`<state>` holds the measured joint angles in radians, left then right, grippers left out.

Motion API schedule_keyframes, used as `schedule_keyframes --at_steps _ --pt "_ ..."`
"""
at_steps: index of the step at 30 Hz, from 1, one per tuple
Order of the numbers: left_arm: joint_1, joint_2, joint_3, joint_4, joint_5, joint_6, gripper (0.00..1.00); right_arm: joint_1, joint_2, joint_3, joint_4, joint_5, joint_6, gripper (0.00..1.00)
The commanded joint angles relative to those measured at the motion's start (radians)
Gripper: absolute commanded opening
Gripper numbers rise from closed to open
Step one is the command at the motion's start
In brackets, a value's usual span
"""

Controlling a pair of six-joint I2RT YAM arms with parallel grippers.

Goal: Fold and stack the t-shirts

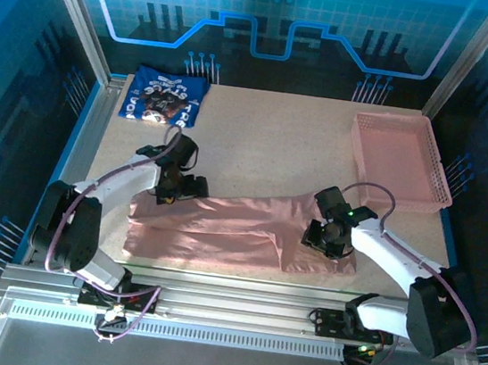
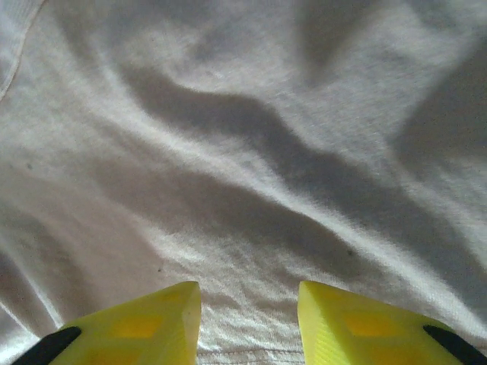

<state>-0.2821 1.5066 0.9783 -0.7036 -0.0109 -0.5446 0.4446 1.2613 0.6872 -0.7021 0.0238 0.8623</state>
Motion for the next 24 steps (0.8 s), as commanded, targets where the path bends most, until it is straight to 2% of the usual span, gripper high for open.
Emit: schedule_keyframes --at_steps 1,12,14,15,16,18,24 --pt "0.066 0.000 -0.036 -0.052 0.002 -0.049 0.87 0.014 0.026 0.020 -0.002 0.052 0.075 0.37" --pt "0.166 0.041 -0.174 0.050 -0.052 -0.088 0.85 0.031 0.255 0.107 0.037 0.096 0.124 0.33" --pt "0.188 0.051 -0.187 0.073 -0.059 -0.100 0.72 0.022 0.327 0.165 0.047 0.106 0.114 0.34" --pt "0.198 0.050 -0.190 0.080 -0.069 -0.106 0.66 0.017 0.372 0.212 0.046 0.111 0.102 0.34" --pt "0.204 0.041 -0.190 0.080 -0.089 -0.111 0.67 0.009 0.431 0.267 0.036 0.116 0.091 0.34" --pt "0.216 0.022 -0.183 0.080 -0.123 -0.114 0.74 -0.010 0.544 0.380 0.008 0.111 0.070 0.34" --pt "0.277 0.044 -0.154 0.104 -0.061 -0.137 0.75 -0.067 0.884 0.869 -0.114 0.128 -0.003 0.42"
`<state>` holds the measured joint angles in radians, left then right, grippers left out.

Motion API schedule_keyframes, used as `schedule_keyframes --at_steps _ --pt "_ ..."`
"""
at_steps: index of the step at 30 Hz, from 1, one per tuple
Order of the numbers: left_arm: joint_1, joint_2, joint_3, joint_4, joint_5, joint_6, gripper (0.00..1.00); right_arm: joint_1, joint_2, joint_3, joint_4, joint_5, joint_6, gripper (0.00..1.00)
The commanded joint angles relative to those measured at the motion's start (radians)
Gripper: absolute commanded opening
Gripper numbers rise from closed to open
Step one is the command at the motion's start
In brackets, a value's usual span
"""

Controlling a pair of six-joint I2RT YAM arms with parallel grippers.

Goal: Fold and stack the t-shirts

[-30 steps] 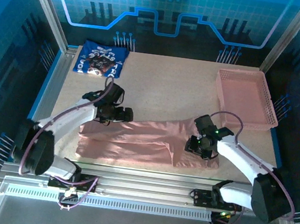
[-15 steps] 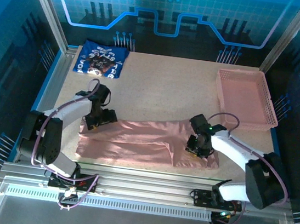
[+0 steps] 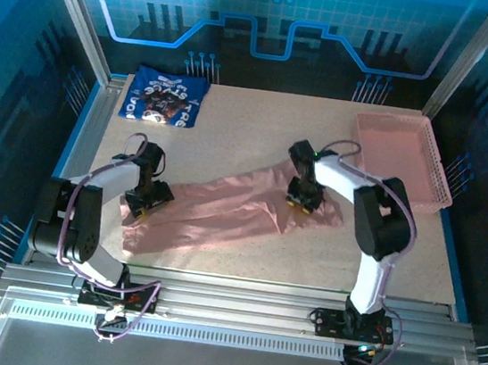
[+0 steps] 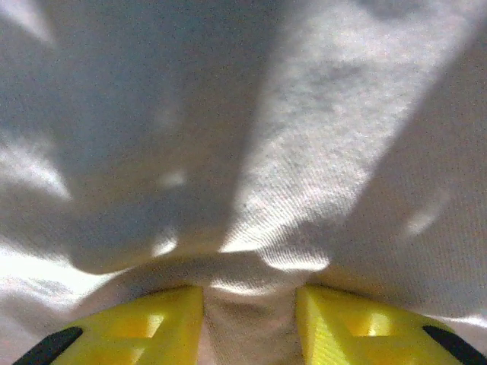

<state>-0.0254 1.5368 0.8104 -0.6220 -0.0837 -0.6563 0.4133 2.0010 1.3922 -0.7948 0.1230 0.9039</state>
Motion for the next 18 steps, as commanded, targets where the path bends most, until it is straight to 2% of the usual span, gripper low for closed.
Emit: schedule_keyframes --at_steps 1,6,9,11,13,16,18 --pt "0.022 0.017 0.019 0.024 0.018 -0.031 0.75 -0.045 0.214 0.262 -0.052 0.028 -0.053 0.42" --pt "0.028 0.032 0.048 0.026 0.066 -0.040 0.76 -0.081 0.616 0.928 -0.259 -0.017 -0.107 0.46" --pt "0.026 0.044 0.059 0.031 0.116 -0.053 0.75 -0.098 0.797 1.257 -0.216 -0.137 -0.114 0.48" --pt "0.025 0.041 0.058 0.030 0.136 -0.063 0.75 -0.108 0.856 1.320 -0.056 -0.260 -0.093 0.50" --pt "0.022 0.033 0.052 0.033 0.161 -0.066 0.76 -0.121 0.862 1.309 0.103 -0.353 -0.038 0.55" --pt "0.011 0.028 0.040 0.030 0.213 -0.073 0.76 -0.130 0.813 1.306 0.264 -0.386 -0.029 0.60" --pt "0.000 0.014 0.028 0.030 0.217 -0.082 0.76 -0.132 0.755 1.324 0.292 -0.388 -0.068 0.63"
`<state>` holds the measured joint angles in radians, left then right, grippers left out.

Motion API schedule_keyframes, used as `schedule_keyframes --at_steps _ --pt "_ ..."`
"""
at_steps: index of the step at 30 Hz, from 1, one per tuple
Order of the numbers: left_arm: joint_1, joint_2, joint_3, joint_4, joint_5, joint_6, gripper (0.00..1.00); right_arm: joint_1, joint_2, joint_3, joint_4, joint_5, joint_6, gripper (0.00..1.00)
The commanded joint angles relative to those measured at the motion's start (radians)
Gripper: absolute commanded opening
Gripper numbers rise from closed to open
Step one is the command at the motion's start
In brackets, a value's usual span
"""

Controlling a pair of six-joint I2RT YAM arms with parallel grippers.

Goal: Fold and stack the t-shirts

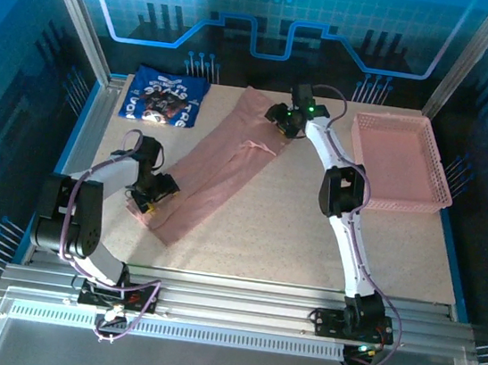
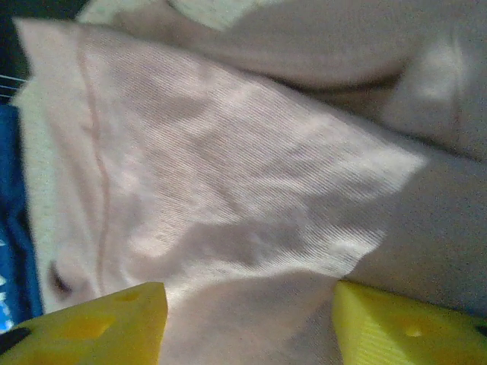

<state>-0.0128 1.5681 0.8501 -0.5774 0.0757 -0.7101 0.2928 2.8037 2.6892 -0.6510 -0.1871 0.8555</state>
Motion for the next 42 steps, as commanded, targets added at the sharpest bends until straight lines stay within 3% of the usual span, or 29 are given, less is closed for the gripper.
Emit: schedule_keyframes --at_steps 1,6,10,16,19,26,31,36,42 --pt "-0.020 -0.029 -0.023 -0.010 0.060 -0.034 0.76 -0.011 -0.085 0.034 0.131 -0.071 -0.054 0.65" --pt "-0.062 -0.063 -0.080 -0.004 0.084 -0.078 0.76 0.006 -0.317 -0.083 -0.040 -0.074 -0.208 0.67" --pt "-0.105 -0.084 -0.143 0.035 0.112 -0.135 0.76 0.040 -0.488 -0.328 -0.142 -0.075 -0.285 0.66" --pt "-0.245 -0.071 -0.188 0.118 0.146 -0.272 0.77 0.075 -0.749 -0.832 -0.016 -0.045 -0.278 0.66" --pt "-0.338 -0.041 -0.184 0.195 0.164 -0.379 0.77 0.060 -0.820 -0.993 0.024 -0.034 -0.254 0.66" --pt "-0.573 0.099 -0.043 0.297 0.193 -0.578 0.78 -0.012 -0.953 -1.151 0.021 -0.007 -0.267 0.66" --pt "-0.693 0.132 0.011 0.367 0.205 -0.716 0.79 -0.068 -1.050 -1.217 -0.019 -0.013 -0.300 0.66" --pt "-0.725 0.094 0.043 0.264 0.179 -0.703 0.80 -0.078 -1.149 -1.305 -0.075 -0.009 -0.345 0.67" --pt "-0.712 -0.094 -0.066 0.134 0.126 -0.706 0.86 -0.061 -1.345 -1.561 -0.057 -0.092 -0.302 0.67"
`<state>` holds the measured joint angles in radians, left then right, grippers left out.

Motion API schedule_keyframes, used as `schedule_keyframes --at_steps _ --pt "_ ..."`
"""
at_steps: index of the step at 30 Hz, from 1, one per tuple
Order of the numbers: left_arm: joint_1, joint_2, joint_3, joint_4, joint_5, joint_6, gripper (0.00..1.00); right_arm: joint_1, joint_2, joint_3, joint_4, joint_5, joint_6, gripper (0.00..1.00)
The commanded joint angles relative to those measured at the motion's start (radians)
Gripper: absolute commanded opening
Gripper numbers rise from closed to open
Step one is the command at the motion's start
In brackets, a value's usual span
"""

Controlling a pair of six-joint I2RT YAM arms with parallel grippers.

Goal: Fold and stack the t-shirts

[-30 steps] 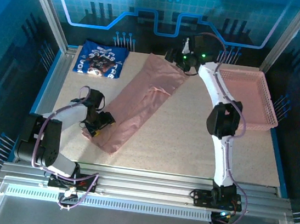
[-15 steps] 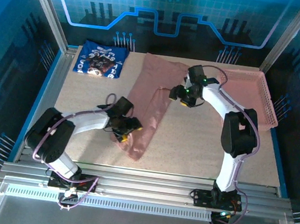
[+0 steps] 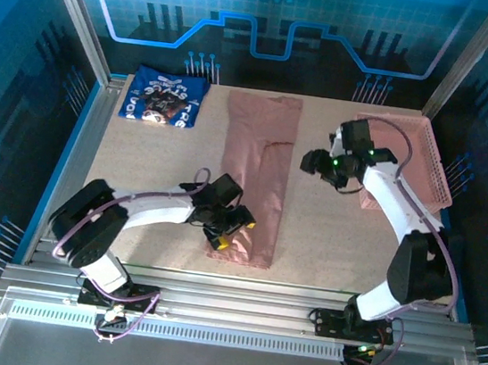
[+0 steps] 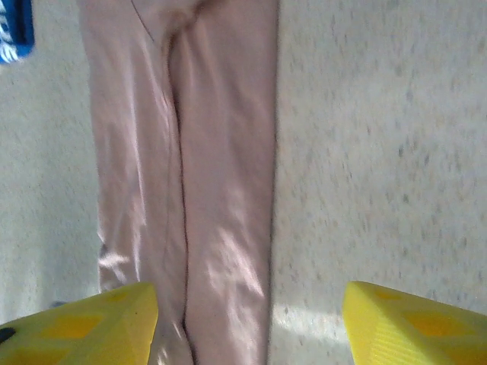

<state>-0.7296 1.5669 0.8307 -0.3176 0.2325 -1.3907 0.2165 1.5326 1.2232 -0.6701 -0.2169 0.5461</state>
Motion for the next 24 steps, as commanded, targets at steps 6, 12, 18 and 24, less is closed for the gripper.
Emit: schedule_keyframes --at_steps 6,12,18,24 --pt "0.005 -0.295 -0.098 -0.276 -0.085 -0.028 0.89 0.120 -0.225 -0.319 -0.065 -0.217 0.001 0.67" --pt "0.034 -0.444 -0.209 -0.277 -0.146 0.131 0.86 0.312 -0.303 -0.502 -0.018 -0.269 0.059 0.66" --pt "0.048 -0.425 -0.283 -0.089 -0.097 0.270 0.78 0.400 -0.249 -0.573 0.075 -0.289 0.094 0.64" --pt "0.052 -0.348 -0.336 0.071 -0.050 0.286 0.69 0.438 -0.162 -0.566 0.142 -0.290 0.105 0.64"
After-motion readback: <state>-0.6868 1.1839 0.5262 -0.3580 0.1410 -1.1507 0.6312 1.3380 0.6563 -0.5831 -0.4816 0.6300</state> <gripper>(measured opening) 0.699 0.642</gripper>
